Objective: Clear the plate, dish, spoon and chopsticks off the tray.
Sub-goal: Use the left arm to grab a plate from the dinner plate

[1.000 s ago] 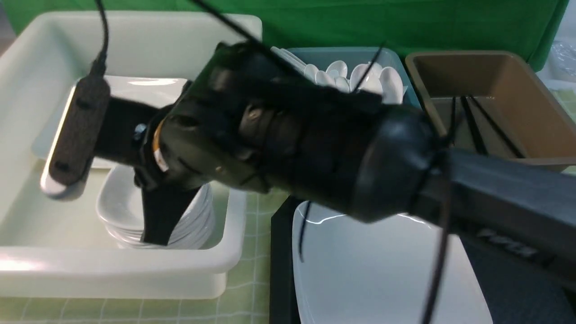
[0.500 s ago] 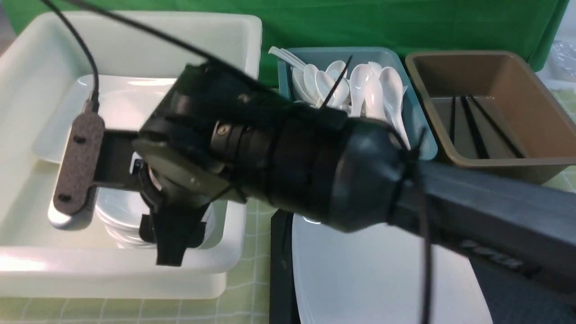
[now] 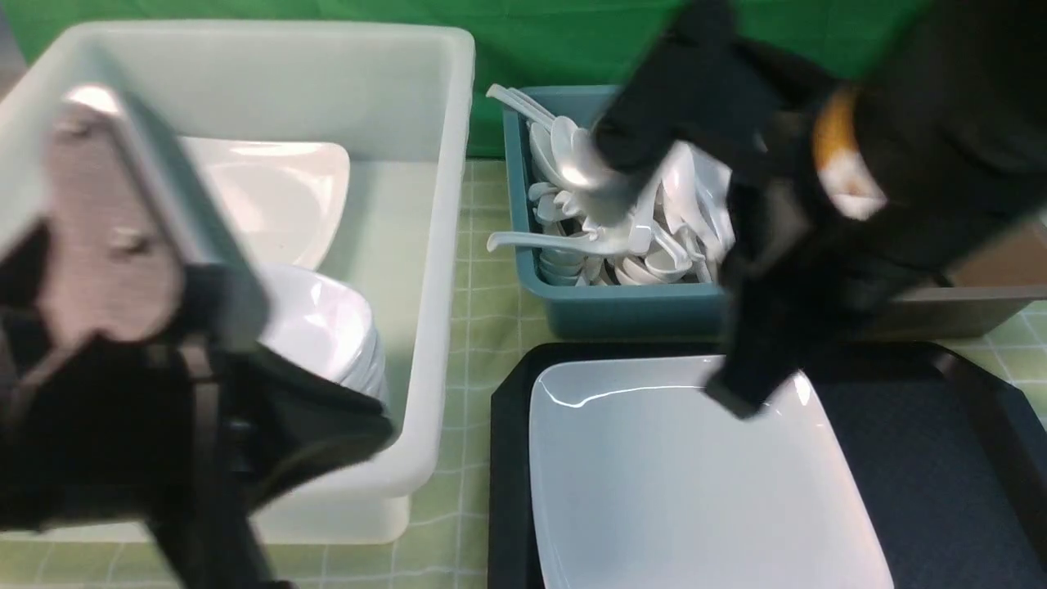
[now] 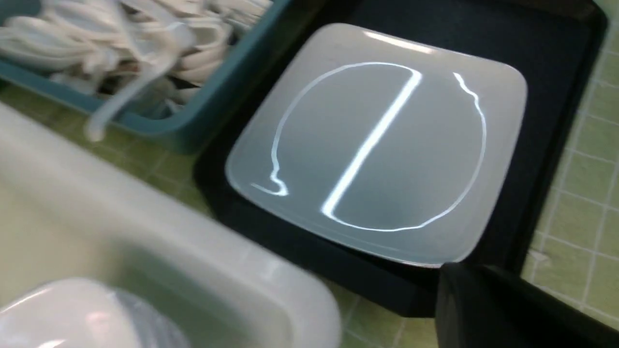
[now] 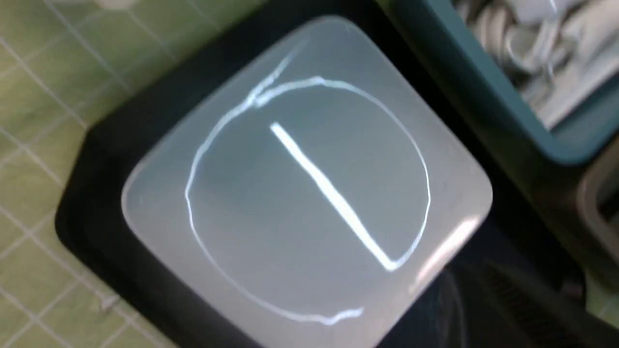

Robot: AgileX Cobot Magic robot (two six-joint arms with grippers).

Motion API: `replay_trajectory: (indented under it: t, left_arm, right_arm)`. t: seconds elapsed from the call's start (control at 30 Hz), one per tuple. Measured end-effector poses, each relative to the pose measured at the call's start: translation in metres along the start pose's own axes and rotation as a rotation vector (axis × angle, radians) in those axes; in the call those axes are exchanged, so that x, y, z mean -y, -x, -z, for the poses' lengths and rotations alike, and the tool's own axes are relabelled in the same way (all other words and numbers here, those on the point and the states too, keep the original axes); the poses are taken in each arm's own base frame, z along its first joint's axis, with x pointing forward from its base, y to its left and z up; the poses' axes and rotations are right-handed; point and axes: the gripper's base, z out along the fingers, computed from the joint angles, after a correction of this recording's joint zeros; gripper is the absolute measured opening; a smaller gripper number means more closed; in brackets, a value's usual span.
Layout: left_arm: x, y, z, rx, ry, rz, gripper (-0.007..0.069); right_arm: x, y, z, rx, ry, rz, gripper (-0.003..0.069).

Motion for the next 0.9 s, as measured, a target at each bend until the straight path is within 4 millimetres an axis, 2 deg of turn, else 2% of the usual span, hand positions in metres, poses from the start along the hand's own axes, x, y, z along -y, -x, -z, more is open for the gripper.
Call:
replay_trajectory:
  t: [0.03, 0.07, 0.1, 0.2, 0.23, 0.27, 0.3, 0.33, 0.4, 0.5, 0.53, 0.67, 0.77, 0.9]
  left_arm:
    - [0.001, 0.001, -0.014, -0.025, -0.039, -0.016, 0.0021]
    - [0.001, 0.001, -0.025, -0.050, -0.057, -0.027, 0.0021]
    - [0.006, 0.000, -0.050, -0.109, -0.109, -0.075, 0.0021]
    - [0.022, -0.004, -0.103, -0.257, -0.203, -0.200, 0.0021]
    - [0.028, -0.004, -0.117, -0.294, -0.229, -0.241, 0.0023]
    - [0.031, -0.005, -0.123, -0.311, -0.241, -0.257, 0.0024]
    - [0.040, -0.003, -0.140, -0.343, -0.266, -0.312, 0.0037]
    - [0.042, -0.002, -0.151, -0.361, -0.273, -0.339, 0.0048]
    - [0.047, -0.002, -0.172, -0.393, -0.274, -0.416, 0.0101]
    - [0.047, -0.006, -0.193, -0.423, -0.264, -0.468, 0.0200]
    - [0.047, -0.010, -0.203, -0.443, -0.265, -0.481, 0.0253]
    - [0.048, -0.022, -0.219, -0.494, -0.280, -0.491, 0.0402]
    - [0.048, -0.027, -0.224, -0.508, -0.292, -0.511, 0.0465]
    - [0.048, -0.028, -0.226, -0.512, -0.300, -0.526, 0.0475]
  right_arm:
    - [0.003, -0.019, 0.006, 0.002, -0.003, -0.031, 0.0068]
    - [0.003, -0.026, 0.008, 0.002, -0.005, -0.052, 0.0068]
    - [0.005, -0.054, 0.015, 0.007, -0.005, -0.105, 0.0068]
    - [0.004, -0.099, 0.023, 0.031, 0.001, -0.199, 0.0068]
    - [0.005, -0.112, 0.027, 0.050, 0.003, -0.227, 0.0068]
    - [0.006, -0.114, 0.029, 0.060, 0.004, -0.234, 0.0068]
    - [0.006, -0.133, 0.034, 0.095, 0.008, -0.277, 0.0068]
    - [0.006, -0.139, 0.036, 0.110, 0.010, -0.290, 0.0068]
    - [0.007, -0.157, 0.040, 0.171, 0.018, -0.321, 0.0068]
    - [0.007, -0.172, 0.044, 0.221, 0.025, -0.340, 0.0068]
    - [0.007, -0.177, 0.046, 0.241, 0.027, -0.345, 0.0069]
    - [0.008, -0.187, 0.049, 0.269, 0.029, -0.352, 0.0069]
    - [0.008, -0.188, 0.050, 0.275, 0.029, -0.352, 0.0071]
    - [0.007, -0.188, 0.047, 0.276, 0.030, -0.349, 0.0071]
